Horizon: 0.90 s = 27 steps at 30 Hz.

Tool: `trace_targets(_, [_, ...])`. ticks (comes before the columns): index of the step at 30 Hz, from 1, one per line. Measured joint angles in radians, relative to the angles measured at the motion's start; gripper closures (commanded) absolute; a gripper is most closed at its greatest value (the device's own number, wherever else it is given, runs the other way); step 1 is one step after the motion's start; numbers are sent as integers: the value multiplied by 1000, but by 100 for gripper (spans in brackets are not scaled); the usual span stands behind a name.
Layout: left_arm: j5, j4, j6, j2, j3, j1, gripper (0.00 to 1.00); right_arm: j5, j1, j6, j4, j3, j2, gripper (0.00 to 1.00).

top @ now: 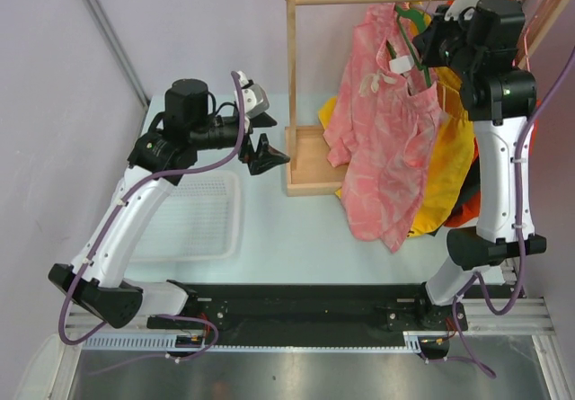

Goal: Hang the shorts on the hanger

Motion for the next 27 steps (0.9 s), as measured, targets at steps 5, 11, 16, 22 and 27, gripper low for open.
trace_targets(5, [-24,0,-2,0,-2,0,0,-6,11,12,43,0,43,100])
trace_targets(11, [-50,1,-15,0,-5,0,0,-11,20,25,47,0,96,96])
trace_targets(16, [-95,-8,-36,0,-27,0,0,-23,24,36,61,-11,98,61])
trace_targets(22, [-116,-23,-114,5,-27,39,0,-27,25,39,98,-87,45,33])
trace_targets(27, [-71,-44,-211,47,-14,162,0,-21,25,11,120,-196,-90,16])
